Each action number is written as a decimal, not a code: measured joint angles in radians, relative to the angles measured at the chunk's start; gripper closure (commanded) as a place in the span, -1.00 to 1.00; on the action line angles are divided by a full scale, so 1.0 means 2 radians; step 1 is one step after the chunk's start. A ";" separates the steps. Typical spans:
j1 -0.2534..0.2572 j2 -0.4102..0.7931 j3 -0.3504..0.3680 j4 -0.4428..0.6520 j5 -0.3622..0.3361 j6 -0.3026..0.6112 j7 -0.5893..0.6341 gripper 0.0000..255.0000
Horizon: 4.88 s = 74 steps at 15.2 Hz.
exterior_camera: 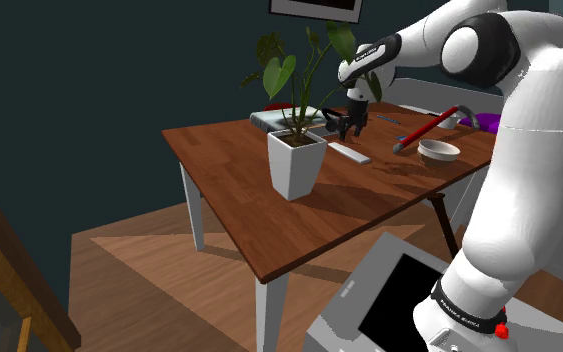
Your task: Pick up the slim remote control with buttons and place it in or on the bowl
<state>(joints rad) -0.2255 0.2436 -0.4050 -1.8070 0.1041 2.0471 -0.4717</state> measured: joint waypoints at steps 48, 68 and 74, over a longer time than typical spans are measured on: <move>-0.057 0.130 -0.001 0.170 0.045 -0.061 -0.025 1.00; -0.093 0.083 -0.024 0.185 0.032 -0.122 -0.075 1.00; -0.135 0.075 -0.042 0.175 0.035 -0.122 -0.136 1.00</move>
<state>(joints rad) -0.4953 0.3927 -0.4889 -1.4568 0.1741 1.8026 -0.7432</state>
